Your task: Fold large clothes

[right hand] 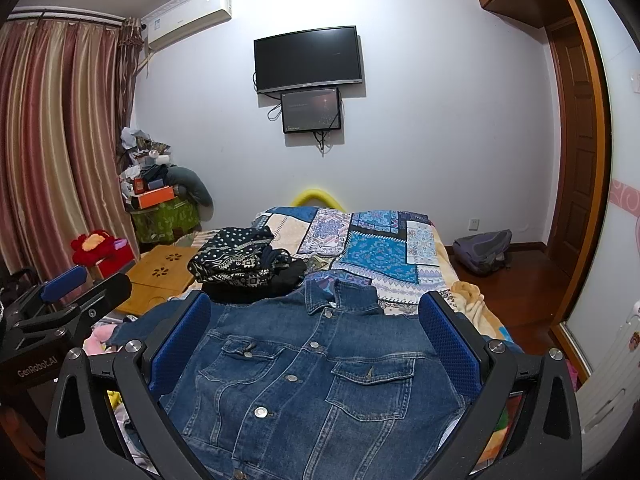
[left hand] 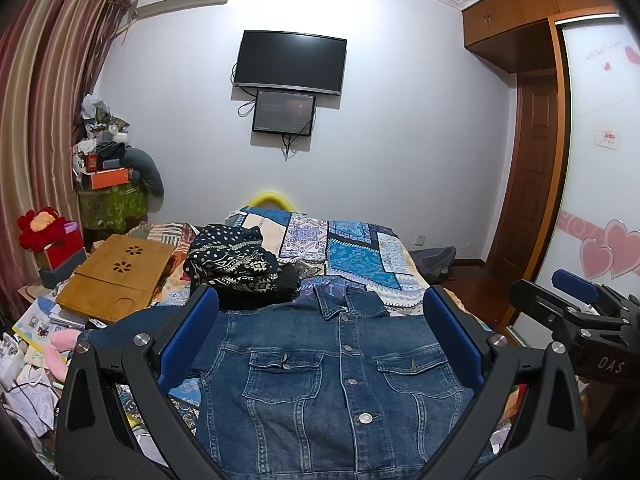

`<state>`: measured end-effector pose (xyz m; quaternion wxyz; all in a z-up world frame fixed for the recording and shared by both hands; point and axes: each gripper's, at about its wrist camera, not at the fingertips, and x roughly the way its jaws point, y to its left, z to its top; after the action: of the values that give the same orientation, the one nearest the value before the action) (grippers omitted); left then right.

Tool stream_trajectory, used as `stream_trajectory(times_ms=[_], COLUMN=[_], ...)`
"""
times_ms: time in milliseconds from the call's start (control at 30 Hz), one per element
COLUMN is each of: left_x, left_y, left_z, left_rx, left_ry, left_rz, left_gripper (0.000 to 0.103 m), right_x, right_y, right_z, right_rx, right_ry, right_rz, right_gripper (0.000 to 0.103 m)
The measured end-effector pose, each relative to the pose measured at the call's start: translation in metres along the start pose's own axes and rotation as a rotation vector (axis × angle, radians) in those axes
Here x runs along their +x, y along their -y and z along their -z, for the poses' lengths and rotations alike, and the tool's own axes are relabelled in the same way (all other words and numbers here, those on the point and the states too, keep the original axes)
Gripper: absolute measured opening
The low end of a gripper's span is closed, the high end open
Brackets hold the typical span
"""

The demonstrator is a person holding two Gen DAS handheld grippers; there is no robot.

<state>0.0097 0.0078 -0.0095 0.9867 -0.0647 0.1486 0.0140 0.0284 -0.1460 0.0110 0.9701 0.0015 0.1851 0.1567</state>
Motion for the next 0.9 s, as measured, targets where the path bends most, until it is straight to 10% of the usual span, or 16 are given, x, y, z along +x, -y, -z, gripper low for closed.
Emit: stream_trajectory(times_ms=[900], left_x=[0.015], left_y=[-0.009], left_z=[0.000], left_rx=[-0.017], left_ry=[-0.024], left_rz=[-0.009], left_gripper=[0.103], right_x=[0.010], right_y=[0.000], right_z=[0.000], right_rx=[-0.006], right_ry=[-0.021], right_rz=[-0.001], right_gripper=[0.103])
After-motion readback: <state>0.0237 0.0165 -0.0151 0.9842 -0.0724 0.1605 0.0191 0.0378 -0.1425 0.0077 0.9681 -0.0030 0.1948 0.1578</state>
